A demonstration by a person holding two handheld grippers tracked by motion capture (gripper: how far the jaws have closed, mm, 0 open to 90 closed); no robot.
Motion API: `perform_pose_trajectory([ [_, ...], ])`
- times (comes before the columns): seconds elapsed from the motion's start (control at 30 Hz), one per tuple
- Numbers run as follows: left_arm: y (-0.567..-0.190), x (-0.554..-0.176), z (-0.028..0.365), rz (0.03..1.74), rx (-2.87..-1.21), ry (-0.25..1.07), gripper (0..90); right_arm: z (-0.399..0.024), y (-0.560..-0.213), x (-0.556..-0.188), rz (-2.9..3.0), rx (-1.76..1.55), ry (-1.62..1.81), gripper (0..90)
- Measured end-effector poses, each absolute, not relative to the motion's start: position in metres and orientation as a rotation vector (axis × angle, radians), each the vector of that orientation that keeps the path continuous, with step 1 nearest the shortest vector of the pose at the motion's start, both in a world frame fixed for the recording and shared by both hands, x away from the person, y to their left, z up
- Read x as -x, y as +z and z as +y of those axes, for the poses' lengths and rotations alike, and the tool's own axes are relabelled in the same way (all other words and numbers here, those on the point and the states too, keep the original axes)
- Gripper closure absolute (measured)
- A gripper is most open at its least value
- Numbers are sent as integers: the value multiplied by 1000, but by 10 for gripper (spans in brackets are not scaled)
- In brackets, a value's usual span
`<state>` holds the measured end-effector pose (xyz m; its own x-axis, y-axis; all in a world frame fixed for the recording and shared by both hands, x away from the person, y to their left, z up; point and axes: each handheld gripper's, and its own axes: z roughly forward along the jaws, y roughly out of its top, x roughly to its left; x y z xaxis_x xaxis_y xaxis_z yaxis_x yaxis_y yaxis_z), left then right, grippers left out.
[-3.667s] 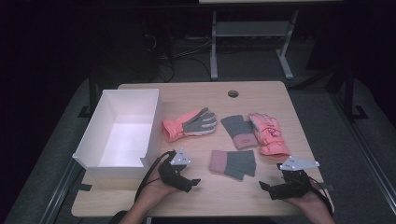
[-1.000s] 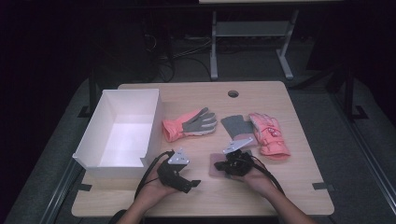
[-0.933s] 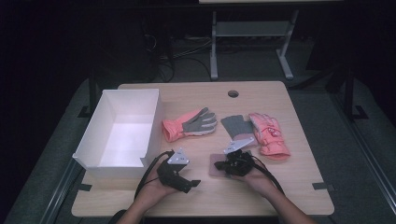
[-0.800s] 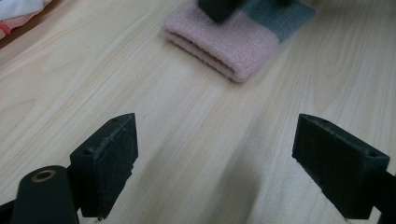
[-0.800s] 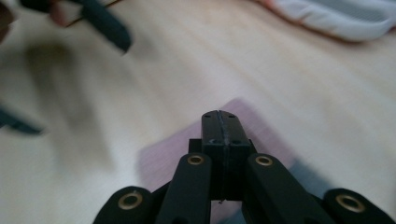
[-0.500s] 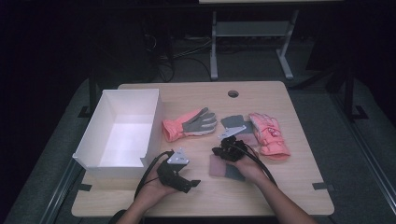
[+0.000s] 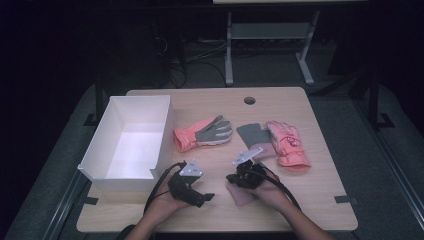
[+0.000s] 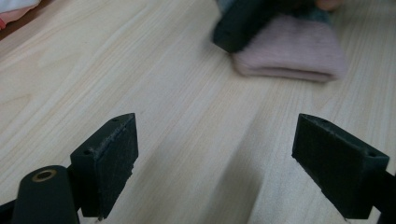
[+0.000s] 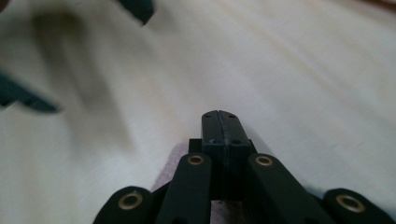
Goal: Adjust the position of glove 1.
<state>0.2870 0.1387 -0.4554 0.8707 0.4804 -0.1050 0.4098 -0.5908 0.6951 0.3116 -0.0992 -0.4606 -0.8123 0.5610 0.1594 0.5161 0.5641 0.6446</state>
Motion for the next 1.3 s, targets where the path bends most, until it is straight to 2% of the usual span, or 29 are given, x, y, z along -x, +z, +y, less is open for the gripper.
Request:
perform_pose_trajectory([
  [0.37,-455,-286,138,636,-2285,122,140,-128,-459,-262,2773,-917,1090,900],
  [0.77,-456,-286,137,634,-2292,121,140,-204,-457,-226,2698,-1073,1060,900],
  [0.97,-456,-285,135,630,-2290,123,140,-216,-445,-235,2614,-1084,1088,900],
  [1.03,-456,-285,135,627,-2294,121,140,-221,-441,-255,2551,-1129,1065,900],
  [1.13,-456,-285,135,627,-2293,120,140,-225,-442,-271,2527,-1159,1049,900],
  [1.3,-456,-286,136,631,-2291,113,140,-225,-449,-273,2542,-1176,985,900],
])
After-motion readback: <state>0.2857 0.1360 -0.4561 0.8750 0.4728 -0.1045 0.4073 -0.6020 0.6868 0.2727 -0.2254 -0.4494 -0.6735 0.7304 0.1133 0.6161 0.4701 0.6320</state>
